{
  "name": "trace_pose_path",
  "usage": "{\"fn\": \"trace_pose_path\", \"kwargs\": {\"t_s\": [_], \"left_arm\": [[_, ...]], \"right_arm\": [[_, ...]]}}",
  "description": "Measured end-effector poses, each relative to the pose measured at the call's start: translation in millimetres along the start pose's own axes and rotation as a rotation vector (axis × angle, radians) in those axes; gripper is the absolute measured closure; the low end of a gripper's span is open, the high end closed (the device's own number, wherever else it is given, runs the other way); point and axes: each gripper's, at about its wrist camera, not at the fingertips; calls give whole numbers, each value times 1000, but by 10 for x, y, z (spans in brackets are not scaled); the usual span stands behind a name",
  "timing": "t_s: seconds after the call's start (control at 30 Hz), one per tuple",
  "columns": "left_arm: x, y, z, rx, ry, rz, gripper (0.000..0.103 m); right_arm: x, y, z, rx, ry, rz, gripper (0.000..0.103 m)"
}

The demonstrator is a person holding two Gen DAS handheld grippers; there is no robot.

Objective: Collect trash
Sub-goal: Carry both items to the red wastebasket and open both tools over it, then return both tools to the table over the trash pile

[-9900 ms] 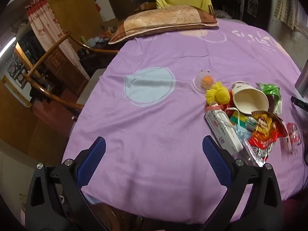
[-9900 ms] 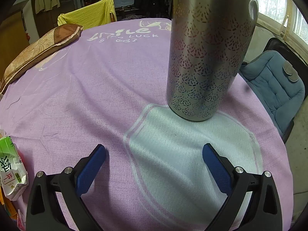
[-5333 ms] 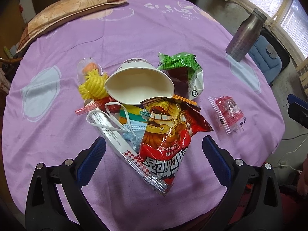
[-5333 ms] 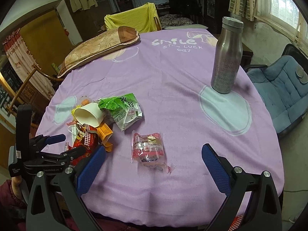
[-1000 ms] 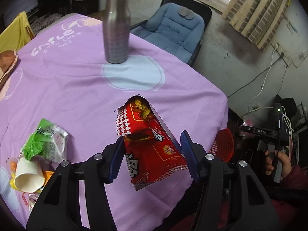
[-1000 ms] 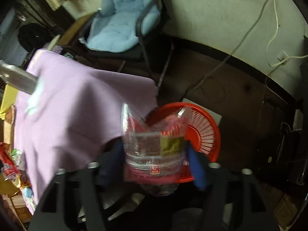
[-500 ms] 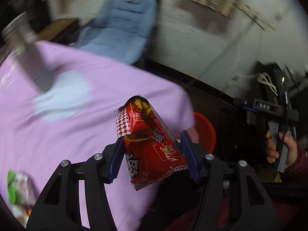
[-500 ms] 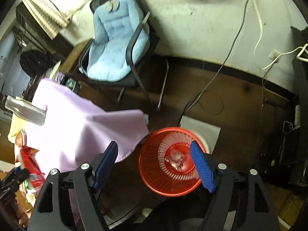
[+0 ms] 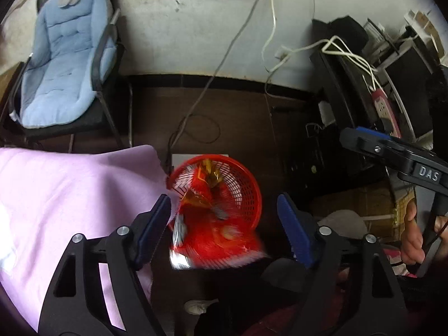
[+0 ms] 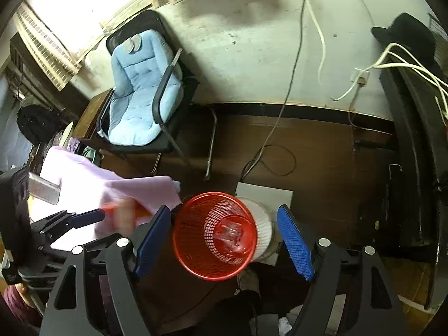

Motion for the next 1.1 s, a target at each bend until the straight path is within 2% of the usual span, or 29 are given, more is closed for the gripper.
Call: {"fn": "trace_pose_path", "kwargs": {"t_s": [0.13,0.27,0.37,0.5,0.63,0.77,0.87,0.97,1.1], "left_arm": [[44,-3,74,-18,-45,-3,21],[362,87,300,-48,-100,90,20],[687,297,539,-77,-160,193,20],[1156,831,932,-115,-259,369,20],[1627,1593,1366,-145,-362,580,20],[1975,2621,1797,-150,-477,833,19],[2101,3501,2065,-134,-542,1045,19],[2130,4214,2221,-112,-582,1223,18],[2159,5085,2323,-75,-584,1445,18]], "right_arm": [[-34,-23,32,-17,-19,-18,26],[169,-142,-75,-11,-74,20,26],[531,-237,-265,22,-136,106,26],[1296,-254,-539,90,-237,277,26],[2221,-9,-754,178,-357,463,25],[3128,427,-901,287,-463,659,24],[3615,731,-920,348,-527,750,22],[4072,1141,-894,407,-585,858,22],[4422,1528,-823,450,-616,950,21]]}}
Point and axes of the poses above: each gripper's, at about its wrist camera, not at the fingertips, and z roughly against the way its jaws point, x to its left, y to its underside, and after that the axes turned 12 degrees about -y, right-handed
